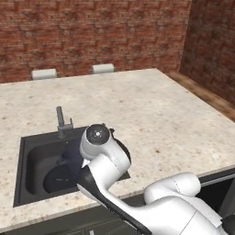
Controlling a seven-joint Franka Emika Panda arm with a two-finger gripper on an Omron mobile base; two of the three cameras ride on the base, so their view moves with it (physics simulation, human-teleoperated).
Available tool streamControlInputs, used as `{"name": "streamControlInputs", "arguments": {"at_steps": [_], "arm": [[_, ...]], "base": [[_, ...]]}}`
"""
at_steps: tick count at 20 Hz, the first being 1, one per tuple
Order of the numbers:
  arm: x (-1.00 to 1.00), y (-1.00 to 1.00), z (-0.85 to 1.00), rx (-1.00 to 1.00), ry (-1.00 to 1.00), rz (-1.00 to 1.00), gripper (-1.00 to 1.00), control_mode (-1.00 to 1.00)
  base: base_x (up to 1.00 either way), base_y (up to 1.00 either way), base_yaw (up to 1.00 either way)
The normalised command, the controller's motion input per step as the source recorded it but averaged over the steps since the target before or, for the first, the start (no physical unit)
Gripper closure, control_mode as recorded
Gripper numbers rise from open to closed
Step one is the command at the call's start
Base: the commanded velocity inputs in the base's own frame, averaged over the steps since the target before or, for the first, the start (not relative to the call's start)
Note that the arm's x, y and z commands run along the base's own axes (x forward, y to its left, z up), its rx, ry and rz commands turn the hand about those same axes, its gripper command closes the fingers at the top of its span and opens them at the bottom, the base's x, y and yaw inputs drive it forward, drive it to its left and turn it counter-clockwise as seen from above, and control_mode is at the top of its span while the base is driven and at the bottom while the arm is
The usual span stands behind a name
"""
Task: Move the pot and pan from the stove into the sink.
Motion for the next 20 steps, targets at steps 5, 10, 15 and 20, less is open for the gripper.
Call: {"name": "streamControlInputs", "arguments": {"at_steps": [5,10,15,20], "arm": [[0.32,0.19,-0.41,-0.07,-0.09,0.06,1.0,-1.0],[0.01,0.03,-0.14,0.0,-0.09,0.02,1.0,-1.0],[0.0,0.0,-0.02,0.02,-0.01,0.0,1.0,-1.0],[-0.05,-0.06,-0.06,0.18,-0.05,0.01,1.0,-1.0]], "base": [[0.0,0.0,0.0],[0.0,0.0,0.0],[0.0,0.0,0.0],[0.0,0.0,0.0]]}}
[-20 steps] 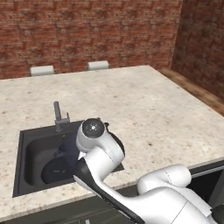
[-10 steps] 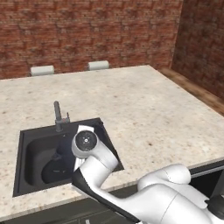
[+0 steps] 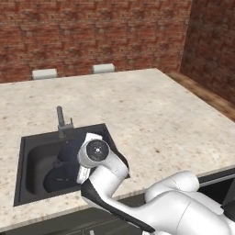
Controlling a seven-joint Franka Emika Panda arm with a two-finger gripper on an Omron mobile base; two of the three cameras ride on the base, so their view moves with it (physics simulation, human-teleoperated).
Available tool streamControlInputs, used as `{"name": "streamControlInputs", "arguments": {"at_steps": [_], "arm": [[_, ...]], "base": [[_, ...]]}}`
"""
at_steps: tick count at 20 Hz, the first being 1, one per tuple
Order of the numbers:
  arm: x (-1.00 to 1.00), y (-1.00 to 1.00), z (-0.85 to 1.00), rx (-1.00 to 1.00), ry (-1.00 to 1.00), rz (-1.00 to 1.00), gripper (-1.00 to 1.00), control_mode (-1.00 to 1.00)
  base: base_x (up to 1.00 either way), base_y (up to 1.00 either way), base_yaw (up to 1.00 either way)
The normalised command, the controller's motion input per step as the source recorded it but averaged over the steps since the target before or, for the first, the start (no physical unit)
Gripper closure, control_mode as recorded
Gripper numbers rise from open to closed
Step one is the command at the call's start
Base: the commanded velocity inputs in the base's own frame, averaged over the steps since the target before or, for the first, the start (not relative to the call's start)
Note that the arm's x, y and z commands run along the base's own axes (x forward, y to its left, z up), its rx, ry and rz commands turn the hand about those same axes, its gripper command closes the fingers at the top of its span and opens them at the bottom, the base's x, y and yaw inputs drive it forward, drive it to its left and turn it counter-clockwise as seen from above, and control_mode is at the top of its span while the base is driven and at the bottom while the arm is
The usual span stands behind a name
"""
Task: Move the pot and pan from the stove into the sink.
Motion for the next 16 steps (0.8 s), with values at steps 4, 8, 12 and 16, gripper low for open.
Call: {"name": "streamControlInputs", "arguments": {"at_steps": [4,8,12,16], "arm": [[-0.13,-0.13,-0.04,0.24,-0.12,0.0,1.0,-1.0],[-0.07,-0.05,-0.02,0.18,-0.1,0.0,1.0,-1.0],[0.0,0.0,0.0,0.03,-0.02,0.0,1.0,-1.0],[0.01,0.0,-0.02,0.0,0.0,0.0,1.0,-1.0]], "base": [[0.0,0.0,0.0],[0.0,0.0,0.0],[0.0,0.0,0.0],[0.0,0.0,0.0]]}}
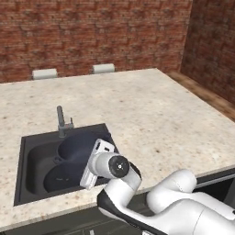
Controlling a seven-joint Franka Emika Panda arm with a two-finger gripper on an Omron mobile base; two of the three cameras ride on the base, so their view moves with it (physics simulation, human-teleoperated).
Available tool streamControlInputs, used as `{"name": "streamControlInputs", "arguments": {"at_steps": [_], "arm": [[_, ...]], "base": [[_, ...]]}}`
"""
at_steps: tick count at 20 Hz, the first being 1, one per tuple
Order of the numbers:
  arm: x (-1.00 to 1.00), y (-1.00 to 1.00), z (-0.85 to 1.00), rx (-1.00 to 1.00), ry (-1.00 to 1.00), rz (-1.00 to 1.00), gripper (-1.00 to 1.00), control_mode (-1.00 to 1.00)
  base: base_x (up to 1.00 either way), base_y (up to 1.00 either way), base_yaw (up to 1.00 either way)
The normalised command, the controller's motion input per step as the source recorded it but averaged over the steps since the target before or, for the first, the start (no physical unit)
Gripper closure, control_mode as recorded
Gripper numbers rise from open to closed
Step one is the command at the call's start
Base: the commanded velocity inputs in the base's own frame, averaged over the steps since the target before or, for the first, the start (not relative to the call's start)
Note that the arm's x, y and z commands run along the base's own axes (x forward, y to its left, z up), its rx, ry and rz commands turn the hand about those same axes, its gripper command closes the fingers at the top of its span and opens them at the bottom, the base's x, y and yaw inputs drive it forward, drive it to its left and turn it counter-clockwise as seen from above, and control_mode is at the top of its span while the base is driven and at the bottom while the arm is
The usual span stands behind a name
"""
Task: Move the pot and pan from the stove into the sink.
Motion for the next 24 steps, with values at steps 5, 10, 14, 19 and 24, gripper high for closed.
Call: {"name": "streamControlInputs", "arguments": {"at_steps": [5,10,14,19,24], "arm": [[0.16,0.06,-0.17,0.03,0.0,0.0,1.0,-1.0],[0.26,0.15,-0.24,0.03,0.0,-0.03,1.0,-1.0],[0.5,0.24,-0.24,0.0,0.0,-0.09,1.0,-1.0],[0.5,0.28,-0.33,0.0,0.01,-0.1,1.0,-1.0],[0.43,0.33,-0.39,0.0,0.0,-0.1,1.0,-1.0]], "base": [[0.0,0.0,0.0],[0.0,0.0,0.0],[0.0,0.0,0.0],[0.0,0.0,0.0],[0.0,0.0,0.0]]}}
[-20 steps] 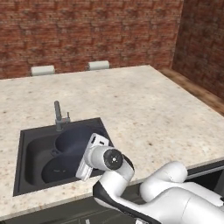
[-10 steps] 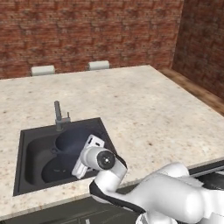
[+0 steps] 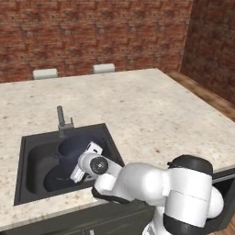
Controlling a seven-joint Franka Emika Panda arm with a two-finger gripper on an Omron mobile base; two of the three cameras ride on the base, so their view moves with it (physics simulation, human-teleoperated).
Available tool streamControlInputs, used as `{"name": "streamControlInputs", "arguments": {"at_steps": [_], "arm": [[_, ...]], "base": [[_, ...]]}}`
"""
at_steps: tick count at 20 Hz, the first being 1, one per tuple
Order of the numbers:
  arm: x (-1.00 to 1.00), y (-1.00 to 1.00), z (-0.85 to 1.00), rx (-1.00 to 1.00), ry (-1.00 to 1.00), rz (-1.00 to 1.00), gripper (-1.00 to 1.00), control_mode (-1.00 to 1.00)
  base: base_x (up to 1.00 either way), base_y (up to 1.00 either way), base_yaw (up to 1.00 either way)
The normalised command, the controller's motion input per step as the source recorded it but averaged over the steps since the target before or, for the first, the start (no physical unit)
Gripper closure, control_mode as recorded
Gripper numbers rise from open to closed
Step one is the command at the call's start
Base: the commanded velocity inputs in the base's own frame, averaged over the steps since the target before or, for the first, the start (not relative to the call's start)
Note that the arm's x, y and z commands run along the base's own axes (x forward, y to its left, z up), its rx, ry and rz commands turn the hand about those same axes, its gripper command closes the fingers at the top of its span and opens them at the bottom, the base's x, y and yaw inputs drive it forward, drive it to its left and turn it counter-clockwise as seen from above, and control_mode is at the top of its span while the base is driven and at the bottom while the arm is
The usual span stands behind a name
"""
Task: Move the pot and pan from the stove into the sink.
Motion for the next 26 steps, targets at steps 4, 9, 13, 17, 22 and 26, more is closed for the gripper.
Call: {"name": "streamControlInputs", "arguments": {"at_steps": [4,9,13,17,22,26], "arm": [[0.43,0.34,-0.42,0.0,0.0,-0.09,1.0,-1.0],[0.35,0.32,-0.38,0.0,0.0,-0.08,1.0,-1.0],[0.27,0.3,-0.39,-0.01,-0.01,-0.06,1.0,-1.0],[0.21,0.23,-0.27,0.0,0.0,-0.05,1.0,-1.0],[0.01,0.01,0.01,0.0,0.0,0.0,-1.0,-1.0],[0.0,0.01,0.64,0.06,-0.01,-0.03,-1.0,-1.0]], "base": [[0.0,0.0,0.0],[0.0,0.0,0.0],[0.0,0.0,0.0],[0.0,0.0,0.0],[0.0,0.0,0.0],[0.0,0.0,0.0]]}}
